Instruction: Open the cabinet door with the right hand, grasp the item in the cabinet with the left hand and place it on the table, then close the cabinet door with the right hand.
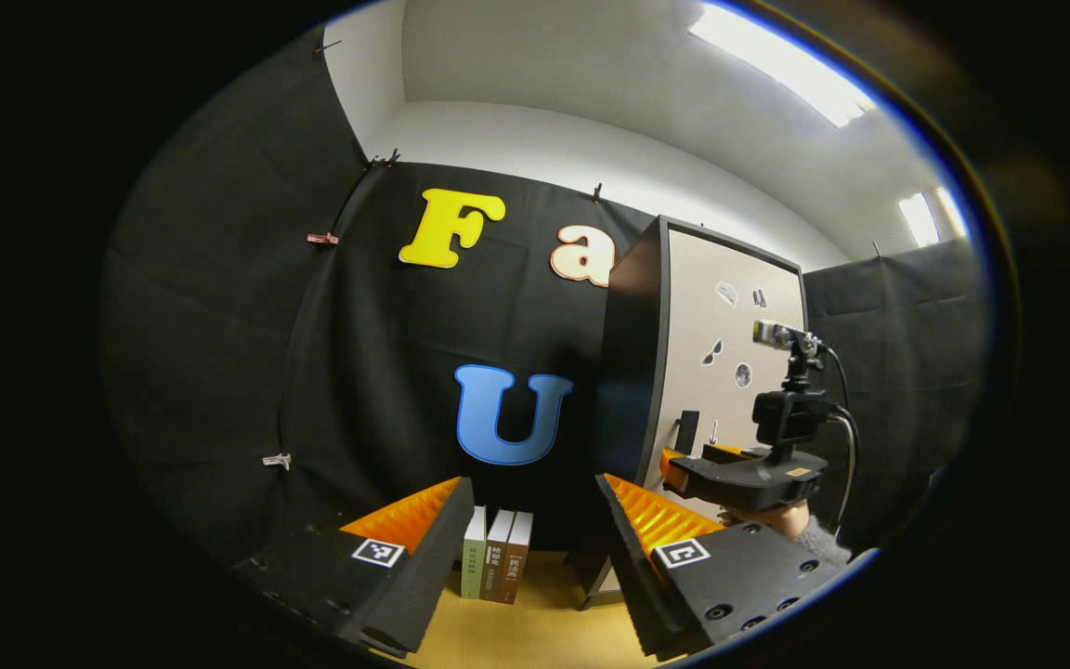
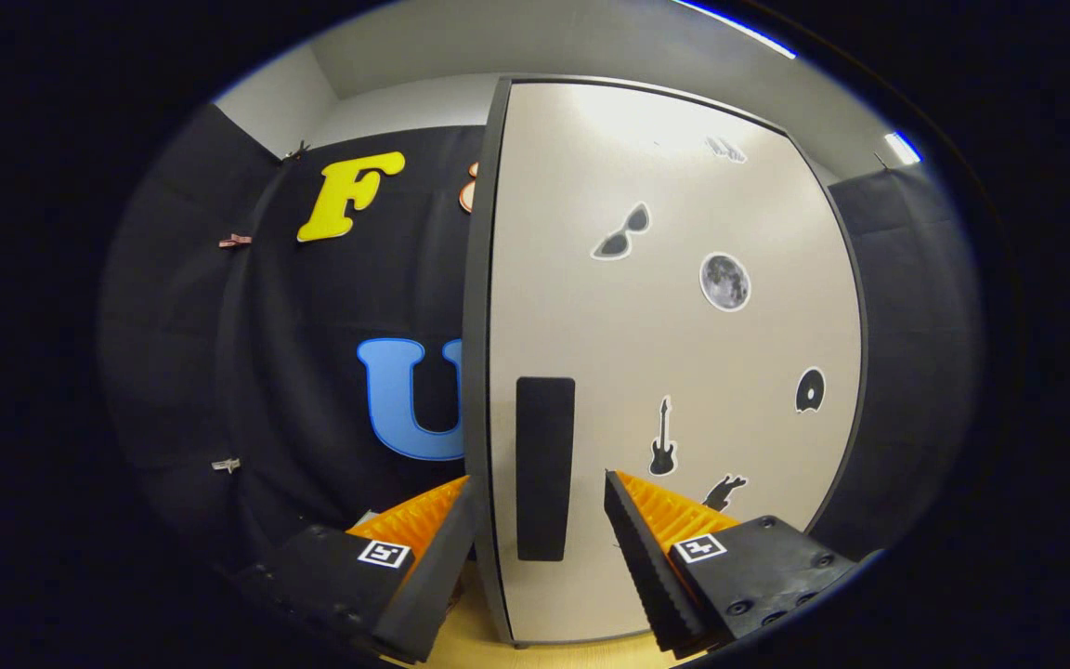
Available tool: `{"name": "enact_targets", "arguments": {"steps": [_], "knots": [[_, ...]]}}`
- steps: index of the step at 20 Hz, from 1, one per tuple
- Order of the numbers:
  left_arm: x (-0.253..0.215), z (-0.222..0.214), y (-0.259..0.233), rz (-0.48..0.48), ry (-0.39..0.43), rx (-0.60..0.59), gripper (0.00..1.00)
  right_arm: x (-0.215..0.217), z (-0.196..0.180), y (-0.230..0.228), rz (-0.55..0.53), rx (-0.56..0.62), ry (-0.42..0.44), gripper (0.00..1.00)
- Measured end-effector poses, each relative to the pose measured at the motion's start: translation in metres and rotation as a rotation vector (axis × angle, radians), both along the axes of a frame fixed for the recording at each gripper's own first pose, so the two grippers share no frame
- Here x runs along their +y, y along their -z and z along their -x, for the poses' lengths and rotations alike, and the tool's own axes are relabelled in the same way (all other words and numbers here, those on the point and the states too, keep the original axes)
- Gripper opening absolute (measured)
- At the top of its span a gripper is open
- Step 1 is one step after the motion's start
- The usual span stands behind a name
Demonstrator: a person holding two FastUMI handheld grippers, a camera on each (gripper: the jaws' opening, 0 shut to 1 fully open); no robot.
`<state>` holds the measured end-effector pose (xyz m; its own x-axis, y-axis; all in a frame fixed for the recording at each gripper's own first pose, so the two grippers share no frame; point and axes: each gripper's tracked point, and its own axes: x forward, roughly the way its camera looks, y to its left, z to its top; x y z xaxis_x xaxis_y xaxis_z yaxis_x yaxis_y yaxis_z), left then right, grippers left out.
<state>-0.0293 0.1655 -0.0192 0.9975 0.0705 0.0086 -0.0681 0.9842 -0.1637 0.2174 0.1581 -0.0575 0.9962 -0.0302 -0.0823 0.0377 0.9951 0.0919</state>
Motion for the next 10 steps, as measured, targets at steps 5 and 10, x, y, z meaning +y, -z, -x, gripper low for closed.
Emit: {"name": "enact_targets", "arguments": {"steps": [5,10], "knots": [[0.012,-0.001,0.01,0.008,-0.02,0.02,0.83,-0.001,-0.017,-0.002,0.005,-0.025,0.02,0.6],[0.019,-0.001,0.016,0.026,-0.031,0.032,0.83,-0.001,-0.018,-0.005,0.01,-0.028,0.035,0.4]]}}
